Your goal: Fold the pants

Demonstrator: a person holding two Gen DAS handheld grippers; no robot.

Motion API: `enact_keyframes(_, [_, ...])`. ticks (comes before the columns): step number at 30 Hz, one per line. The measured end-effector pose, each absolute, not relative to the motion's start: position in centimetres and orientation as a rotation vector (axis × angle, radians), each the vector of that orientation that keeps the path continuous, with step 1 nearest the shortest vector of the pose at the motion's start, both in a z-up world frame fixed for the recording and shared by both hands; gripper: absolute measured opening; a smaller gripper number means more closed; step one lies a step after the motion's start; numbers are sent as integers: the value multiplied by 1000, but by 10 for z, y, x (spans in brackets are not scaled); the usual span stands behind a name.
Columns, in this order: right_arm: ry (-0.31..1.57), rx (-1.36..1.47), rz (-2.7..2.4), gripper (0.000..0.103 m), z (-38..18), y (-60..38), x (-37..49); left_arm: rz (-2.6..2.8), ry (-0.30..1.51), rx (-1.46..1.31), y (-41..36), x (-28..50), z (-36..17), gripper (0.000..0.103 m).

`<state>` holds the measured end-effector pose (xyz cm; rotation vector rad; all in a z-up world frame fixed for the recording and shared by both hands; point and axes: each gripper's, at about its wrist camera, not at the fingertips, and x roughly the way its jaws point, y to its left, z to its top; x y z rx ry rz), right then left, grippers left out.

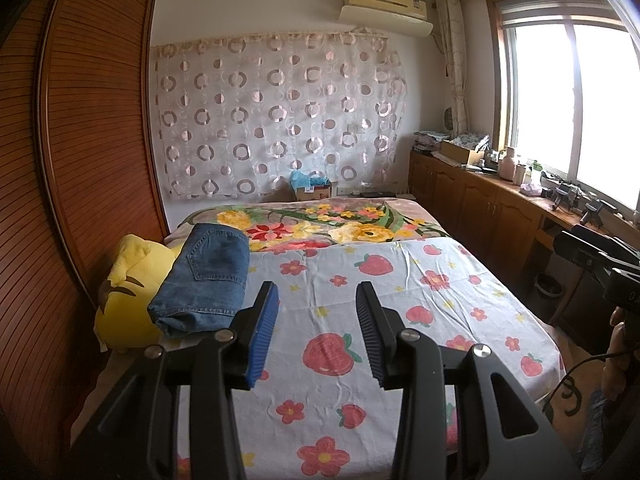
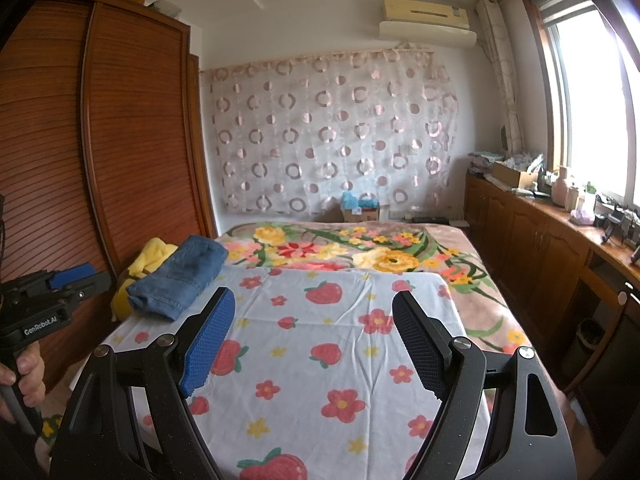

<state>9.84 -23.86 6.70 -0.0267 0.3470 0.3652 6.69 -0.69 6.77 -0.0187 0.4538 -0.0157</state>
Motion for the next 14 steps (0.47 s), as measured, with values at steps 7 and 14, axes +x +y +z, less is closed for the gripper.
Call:
enact_keyframes(7, [346, -28, 366, 83, 66, -238, 98, -17, 451, -17, -5, 68, 68, 40])
enact_keyframes(14, [350, -27, 363, 83, 66, -240, 98, -16, 451, -18, -5, 68, 68, 40])
